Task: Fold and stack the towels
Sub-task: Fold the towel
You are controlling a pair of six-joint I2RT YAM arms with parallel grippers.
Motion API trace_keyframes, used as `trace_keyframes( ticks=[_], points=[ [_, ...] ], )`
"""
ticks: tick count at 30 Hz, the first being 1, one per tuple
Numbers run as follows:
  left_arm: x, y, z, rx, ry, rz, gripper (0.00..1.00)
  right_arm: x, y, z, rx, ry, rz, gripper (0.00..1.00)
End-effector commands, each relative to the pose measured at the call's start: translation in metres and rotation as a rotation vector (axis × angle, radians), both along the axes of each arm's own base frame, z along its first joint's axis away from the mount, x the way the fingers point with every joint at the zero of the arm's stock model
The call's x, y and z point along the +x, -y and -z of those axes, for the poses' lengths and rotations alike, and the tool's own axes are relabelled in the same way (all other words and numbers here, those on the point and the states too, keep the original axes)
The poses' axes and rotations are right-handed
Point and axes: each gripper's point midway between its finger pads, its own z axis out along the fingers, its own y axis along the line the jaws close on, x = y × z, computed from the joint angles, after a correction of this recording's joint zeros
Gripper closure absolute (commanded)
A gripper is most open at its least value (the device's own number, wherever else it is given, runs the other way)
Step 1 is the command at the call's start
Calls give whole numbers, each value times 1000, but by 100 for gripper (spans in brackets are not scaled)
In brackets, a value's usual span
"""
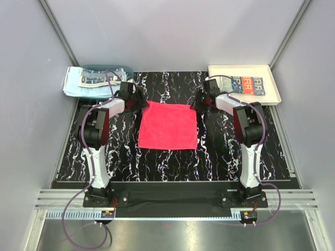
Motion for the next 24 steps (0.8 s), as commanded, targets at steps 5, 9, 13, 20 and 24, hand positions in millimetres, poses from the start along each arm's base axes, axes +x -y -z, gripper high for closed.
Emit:
trace_keyframes(
  ticks=[5,9,13,20,24],
  points=[
    [23,5,-37,-15,107,-2,43,7,11,2,-80,6,24,59],
    [23,1,-27,15,67,-18,43,8,18,3,-121,2,38,59],
    [22,-1,-22,25,49,-30,43,10,21,1,-146,12,47,59],
    [25,2,-14,31,26,-29,43,12,9,6,-131,8,19,59],
    [26,2,-11,31,23,-32,45,13,2,7,-128,6,8,59]
  ],
)
